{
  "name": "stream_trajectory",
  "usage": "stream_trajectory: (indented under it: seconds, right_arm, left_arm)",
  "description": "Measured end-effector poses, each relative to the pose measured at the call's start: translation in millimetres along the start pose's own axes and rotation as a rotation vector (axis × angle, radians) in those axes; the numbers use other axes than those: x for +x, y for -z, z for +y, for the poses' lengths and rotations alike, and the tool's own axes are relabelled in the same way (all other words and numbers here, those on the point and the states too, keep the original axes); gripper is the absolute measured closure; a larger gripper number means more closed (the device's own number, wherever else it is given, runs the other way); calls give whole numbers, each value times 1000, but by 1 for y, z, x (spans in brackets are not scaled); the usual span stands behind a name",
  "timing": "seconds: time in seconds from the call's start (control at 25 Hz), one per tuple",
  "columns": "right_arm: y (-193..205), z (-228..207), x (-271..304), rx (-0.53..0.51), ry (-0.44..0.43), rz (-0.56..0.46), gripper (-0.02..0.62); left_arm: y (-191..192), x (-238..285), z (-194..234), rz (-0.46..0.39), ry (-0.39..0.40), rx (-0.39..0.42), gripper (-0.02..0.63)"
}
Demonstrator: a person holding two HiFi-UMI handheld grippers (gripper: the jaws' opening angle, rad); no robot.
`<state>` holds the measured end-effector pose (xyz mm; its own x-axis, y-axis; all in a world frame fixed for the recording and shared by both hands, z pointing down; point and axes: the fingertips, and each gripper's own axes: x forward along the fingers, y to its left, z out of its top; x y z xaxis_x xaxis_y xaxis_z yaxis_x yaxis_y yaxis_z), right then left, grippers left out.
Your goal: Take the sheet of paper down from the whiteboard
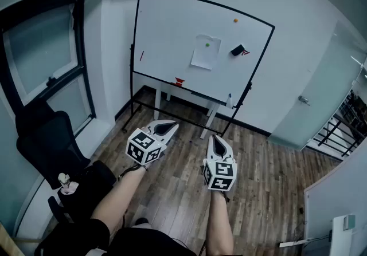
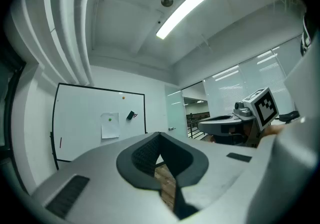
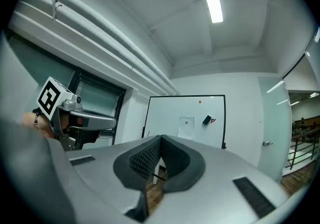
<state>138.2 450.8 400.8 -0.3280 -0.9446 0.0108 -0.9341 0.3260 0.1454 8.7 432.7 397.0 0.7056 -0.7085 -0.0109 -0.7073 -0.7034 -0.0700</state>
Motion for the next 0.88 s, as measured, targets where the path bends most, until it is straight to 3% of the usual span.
stream_trajectory:
  seconds: [0.72, 0.88]
  right_arm:
    - [-15, -4, 119, 51, 54, 33, 572]
    - [-13, -11, 133, 67, 83, 63, 572]
  left_arm:
    - [-7, 44, 110, 41, 23, 40, 586]
    - [-12, 47, 131, 17, -25, 22, 586]
